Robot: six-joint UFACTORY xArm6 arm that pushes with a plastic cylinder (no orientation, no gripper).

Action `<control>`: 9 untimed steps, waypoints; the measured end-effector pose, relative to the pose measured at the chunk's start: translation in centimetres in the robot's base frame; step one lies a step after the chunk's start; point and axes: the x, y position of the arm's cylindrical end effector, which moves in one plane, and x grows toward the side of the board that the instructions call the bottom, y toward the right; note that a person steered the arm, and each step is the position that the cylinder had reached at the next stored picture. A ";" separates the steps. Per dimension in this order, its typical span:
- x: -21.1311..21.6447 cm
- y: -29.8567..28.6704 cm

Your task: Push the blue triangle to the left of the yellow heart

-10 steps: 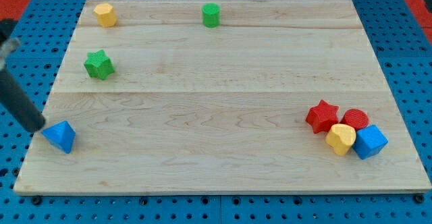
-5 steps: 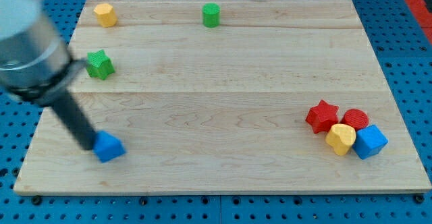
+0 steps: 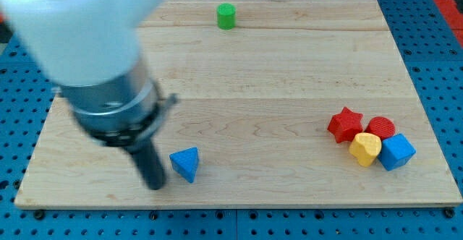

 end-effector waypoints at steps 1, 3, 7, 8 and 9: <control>-1.0 9.0; 0.4 -0.3; -5.1 16.2; -5.1 17.1; -4.5 10.6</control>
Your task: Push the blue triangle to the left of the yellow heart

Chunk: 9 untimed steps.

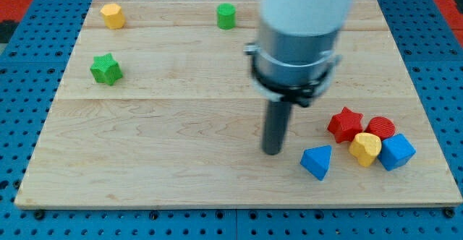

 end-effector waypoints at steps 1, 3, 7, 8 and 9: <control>2.5 -1.6; 3.2 5.1; 6.7 9.3; 4.8 10.2; 3.5 10.2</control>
